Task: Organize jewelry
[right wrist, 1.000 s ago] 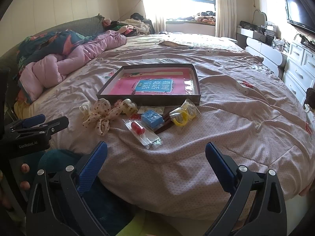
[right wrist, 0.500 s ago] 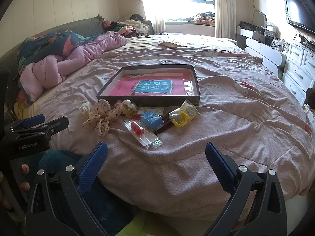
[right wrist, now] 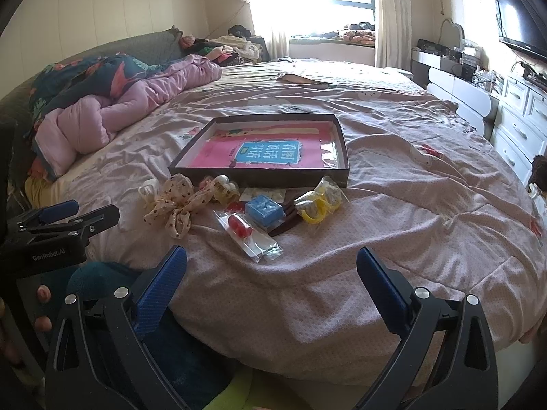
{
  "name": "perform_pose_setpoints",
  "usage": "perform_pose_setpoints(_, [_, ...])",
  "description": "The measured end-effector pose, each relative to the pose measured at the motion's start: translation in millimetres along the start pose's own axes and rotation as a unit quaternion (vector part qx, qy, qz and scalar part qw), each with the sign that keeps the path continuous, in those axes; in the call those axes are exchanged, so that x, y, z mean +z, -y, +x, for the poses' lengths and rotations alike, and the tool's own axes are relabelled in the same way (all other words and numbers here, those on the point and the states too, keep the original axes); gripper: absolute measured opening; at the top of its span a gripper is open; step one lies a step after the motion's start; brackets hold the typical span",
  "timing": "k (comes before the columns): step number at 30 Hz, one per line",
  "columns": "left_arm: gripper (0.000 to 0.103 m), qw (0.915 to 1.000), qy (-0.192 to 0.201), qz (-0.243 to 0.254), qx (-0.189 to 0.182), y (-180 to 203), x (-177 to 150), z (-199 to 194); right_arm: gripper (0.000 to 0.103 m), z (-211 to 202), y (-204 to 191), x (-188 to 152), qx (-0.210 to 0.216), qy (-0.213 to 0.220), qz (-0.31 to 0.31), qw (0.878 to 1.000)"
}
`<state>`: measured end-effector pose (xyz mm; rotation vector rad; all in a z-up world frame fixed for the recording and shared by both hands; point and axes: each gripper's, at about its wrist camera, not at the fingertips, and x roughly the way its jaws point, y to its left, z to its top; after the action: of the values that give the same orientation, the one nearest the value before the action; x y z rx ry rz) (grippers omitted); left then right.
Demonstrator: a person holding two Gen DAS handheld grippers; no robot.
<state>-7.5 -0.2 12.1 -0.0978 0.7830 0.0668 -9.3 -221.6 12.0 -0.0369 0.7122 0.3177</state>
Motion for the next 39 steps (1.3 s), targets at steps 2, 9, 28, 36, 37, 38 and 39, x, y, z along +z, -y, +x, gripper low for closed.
perform_pose_setpoints(2, [0.092, 1.0000, 0.000, -0.003, 0.002, -2.2, 1.9, 0.8, 0.097, 3.0, -1.5, 1.2, 0.001, -0.002, -0.003, 1.000])
perform_pose_setpoints(9, [0.092, 0.9996, -0.004, -0.025, 0.015, -25.3, 2.6, 9.2, 0.097, 20.9, -8.7, 6.4, 0.013, -0.012, -0.014, 1.000])
perform_pose_setpoints(28, [0.092, 0.9963, -0.061, -0.056, 0.022, -68.8, 17.6, 69.4, 0.096, 94.3, -24.5, 17.3, 0.050, -0.066, -0.047, 0.995])
perform_pose_setpoints(36, [0.092, 0.9927, -0.086, -0.081, -0.024, -69.4, 35.2, 101.3, 0.095, 113.2, -23.0, 17.0, 0.050, -0.082, -0.050, 0.994])
perform_pose_setpoints(37, [0.092, 0.9918, -0.090, -0.085, -0.028, -68.9, 37.6, 106.1, 0.093, 114.8, -23.4, 16.3, 0.052, -0.084, -0.052, 0.994])
perform_pose_setpoints(38, [0.092, 0.9910, -0.094, -0.090, -0.032, -68.4, 39.1, 110.4, 0.091, 115.6, -24.0, 16.0, 0.053, -0.086, -0.053, 0.993])
perform_pose_setpoints(39, [0.092, 0.9894, -0.098, -0.098, -0.041, -68.6, 40.4, 116.3, 0.089, 117.4, -24.0, 15.4, 0.054, -0.090, -0.054, 0.993])
